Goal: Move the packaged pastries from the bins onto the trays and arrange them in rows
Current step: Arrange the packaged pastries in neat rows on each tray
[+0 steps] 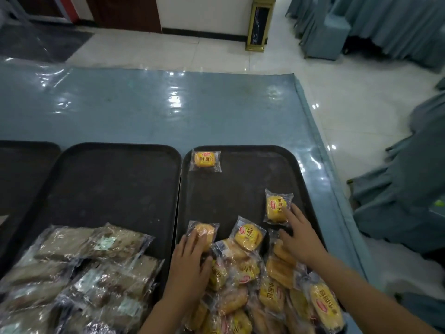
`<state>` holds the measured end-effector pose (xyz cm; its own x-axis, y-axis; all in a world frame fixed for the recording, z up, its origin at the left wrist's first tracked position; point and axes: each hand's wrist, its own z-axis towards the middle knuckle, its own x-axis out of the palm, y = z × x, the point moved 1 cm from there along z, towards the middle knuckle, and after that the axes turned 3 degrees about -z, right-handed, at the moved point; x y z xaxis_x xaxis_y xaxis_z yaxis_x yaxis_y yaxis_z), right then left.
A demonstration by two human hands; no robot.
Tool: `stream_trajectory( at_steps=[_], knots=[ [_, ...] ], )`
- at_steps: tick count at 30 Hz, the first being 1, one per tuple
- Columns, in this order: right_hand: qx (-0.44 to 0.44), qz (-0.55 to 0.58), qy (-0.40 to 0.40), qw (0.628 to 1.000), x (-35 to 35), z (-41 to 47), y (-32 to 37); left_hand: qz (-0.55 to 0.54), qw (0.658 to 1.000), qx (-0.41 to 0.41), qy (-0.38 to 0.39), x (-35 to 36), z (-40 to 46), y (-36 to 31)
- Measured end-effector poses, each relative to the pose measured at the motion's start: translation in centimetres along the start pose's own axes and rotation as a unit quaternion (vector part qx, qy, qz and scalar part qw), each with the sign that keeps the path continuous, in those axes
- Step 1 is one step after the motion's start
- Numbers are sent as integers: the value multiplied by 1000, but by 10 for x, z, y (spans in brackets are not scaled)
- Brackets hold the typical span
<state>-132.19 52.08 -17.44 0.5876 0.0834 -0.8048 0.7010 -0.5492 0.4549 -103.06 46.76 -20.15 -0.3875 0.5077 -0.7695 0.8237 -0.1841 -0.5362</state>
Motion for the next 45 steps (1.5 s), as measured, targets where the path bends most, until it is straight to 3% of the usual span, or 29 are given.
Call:
stream_trajectory(
  at_steps=[4, 7, 9, 13, 16, 18, 21, 26, 32, 45],
  knots=[
    [114, 103, 16, 988, -2, 20, 23, 39, 999, 10, 7, 0, -1, 1],
    [173, 287, -5, 942, -6, 31, 54, 46, 999, 19, 4, 2, -1, 6],
    [176, 347, 2, 921, -6, 32, 67, 49, 998, 27, -1, 4, -1, 11],
    [106, 215, -41, 970, -1, 20, 60, 52, 997, 54, -20, 11, -4, 17],
    [38, 3, -65, 997, 3, 21, 41, 53, 996, 62, -26, 14, -4, 18],
    [-38, -148, -73, 986, 3, 31, 34, 48, 996, 67, -28, 13, -3, 18],
    [-125, -256, -82, 955, 4, 57, 31, 49, 995, 76, -39, 17, -4, 23],
    [-124, -272, -48, 953, 33, 95, 23, 76, 991, 90, -62, 28, -10, 27],
    [-89, -214, -87, 969, 45, 138, 54, 76, 991, 86, -69, 28, -8, 27],
    [-134, -194, -78, 969, 48, 221, 115, 82, 990, 79, -79, 27, -8, 23]
  ],
)
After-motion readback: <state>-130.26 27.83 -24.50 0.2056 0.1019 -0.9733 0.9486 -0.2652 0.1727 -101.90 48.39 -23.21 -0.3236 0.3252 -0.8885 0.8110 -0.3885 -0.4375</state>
